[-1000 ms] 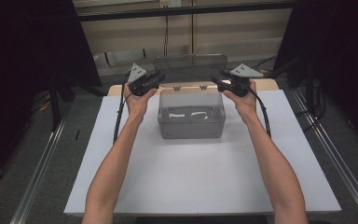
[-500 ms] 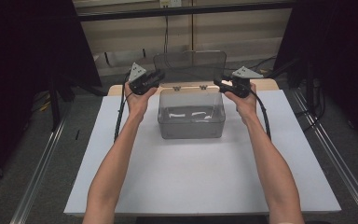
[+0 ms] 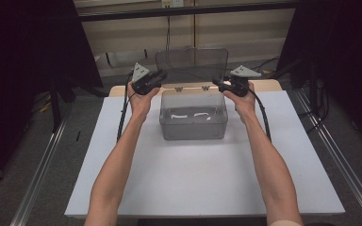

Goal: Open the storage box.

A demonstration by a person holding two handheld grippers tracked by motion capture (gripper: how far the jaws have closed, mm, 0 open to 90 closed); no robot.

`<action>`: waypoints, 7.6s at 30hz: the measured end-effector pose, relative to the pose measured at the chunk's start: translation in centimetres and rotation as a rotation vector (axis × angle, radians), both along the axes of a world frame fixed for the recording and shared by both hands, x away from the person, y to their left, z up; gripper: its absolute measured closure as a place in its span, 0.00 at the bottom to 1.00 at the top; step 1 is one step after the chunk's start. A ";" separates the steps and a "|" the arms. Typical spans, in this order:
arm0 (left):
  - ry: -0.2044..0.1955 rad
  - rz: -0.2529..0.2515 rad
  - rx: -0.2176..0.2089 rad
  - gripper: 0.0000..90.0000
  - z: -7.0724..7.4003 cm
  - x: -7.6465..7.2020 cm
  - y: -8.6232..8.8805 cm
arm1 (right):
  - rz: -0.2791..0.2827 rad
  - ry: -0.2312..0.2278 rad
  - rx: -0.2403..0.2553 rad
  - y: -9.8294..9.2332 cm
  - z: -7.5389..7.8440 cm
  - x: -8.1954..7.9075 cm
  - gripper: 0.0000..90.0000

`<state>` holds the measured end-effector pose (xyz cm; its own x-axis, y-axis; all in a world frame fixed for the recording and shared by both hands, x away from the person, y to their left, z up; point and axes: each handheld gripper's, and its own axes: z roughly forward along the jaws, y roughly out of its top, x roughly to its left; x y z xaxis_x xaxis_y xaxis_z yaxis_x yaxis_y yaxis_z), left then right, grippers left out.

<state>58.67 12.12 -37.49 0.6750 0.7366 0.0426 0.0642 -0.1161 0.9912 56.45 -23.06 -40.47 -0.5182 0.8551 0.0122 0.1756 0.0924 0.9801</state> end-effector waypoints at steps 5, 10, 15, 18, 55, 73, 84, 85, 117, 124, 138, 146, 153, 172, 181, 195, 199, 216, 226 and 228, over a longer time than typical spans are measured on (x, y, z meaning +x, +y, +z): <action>0.003 0.000 0.000 0.79 -0.3 0.2 -0.1 | 0.013 0.012 0.026 -0.2 -0.3 0.3 0.66; 0.016 -0.001 0.040 0.78 -0.6 0.5 -0.1 | 0.025 0.014 0.027 -0.4 -0.3 0.4 0.68; 0.054 0.008 0.034 0.74 -1.6 0.7 -0.5 | 0.024 0.014 0.024 -0.4 -0.3 0.5 0.69; 0.060 0.008 0.046 0.74 -1.8 0.9 -0.4 | 0.026 0.016 0.025 -0.5 -0.3 0.6 0.70; 0.137 -0.003 0.071 0.75 -3.2 1.8 -0.3 | 0.014 0.100 0.063 -0.6 -1.2 1.4 0.68; 0.187 0.007 0.077 0.65 -3.4 2.4 -0.7 | 0.017 0.131 0.051 -0.7 -1.1 1.8 0.63; 0.224 0.000 0.098 0.55 -3.4 2.6 -1.1 | 0.026 0.164 0.031 -0.7 -1.0 2.1 0.57; 0.229 0.000 0.092 0.55 -3.4 2.6 -1.1 | 0.025 0.166 0.031 -0.7 -1.0 2.1 0.57; 0.326 0.020 0.011 0.54 -3.9 3.1 -0.6 | 0.016 0.237 0.074 -1.0 -1.3 2.7 0.53; 0.335 0.027 0.000 0.54 -4.0 3.1 -0.7 | 0.004 0.248 0.081 -0.9 -1.2 2.7 0.53; 0.333 0.046 0.014 0.50 -4.1 3.1 -0.7 | -0.026 0.290 0.121 -1.1 -1.4 2.8 0.48; 0.360 0.048 -0.004 0.51 -4.5 3.2 -0.4 | -0.078 0.248 0.003 -0.5 -1.4 2.8 0.42; 0.317 0.063 0.020 0.48 -4.4 3.0 -0.6 | -0.091 0.245 0.018 -0.6 -1.4 2.7 0.40; 0.268 0.120 0.042 0.09 -3.3 0.7 0.2 | -0.115 0.171 0.027 -0.3 0.1 0.3 0.08; 0.250 0.082 0.002 0.03 -2.7 -1.3 0.7 | -0.106 0.129 0.038 0.0 0.7 -1.1 0.01; 0.202 0.075 -0.048 0.05 -2.5 -4.5 2.1 | -0.134 0.084 0.003 0.3 1.3 -3.9 0.02; 0.169 0.094 -0.021 0.05 -2.3 -5.6 2.1 | -0.129 0.079 0.004 0.3 1.2 -4.4 0.02; 0.090 0.110 -0.061 0.04 -1.5 -9.6 3.6 | -0.162 0.021 -0.015 -0.2 1.9 -8.4 0.02; 0.078 0.104 -0.039 0.05 -1.7 -12.0 4.4 | -0.192 -0.011 -0.037 -0.4 1.2 -10.5 0.01; 0.084 0.103 -0.040 0.05 -1.8 -12.4 4.5 | -0.189 -0.012 -0.036 -0.4 1.1 -10.8 0.01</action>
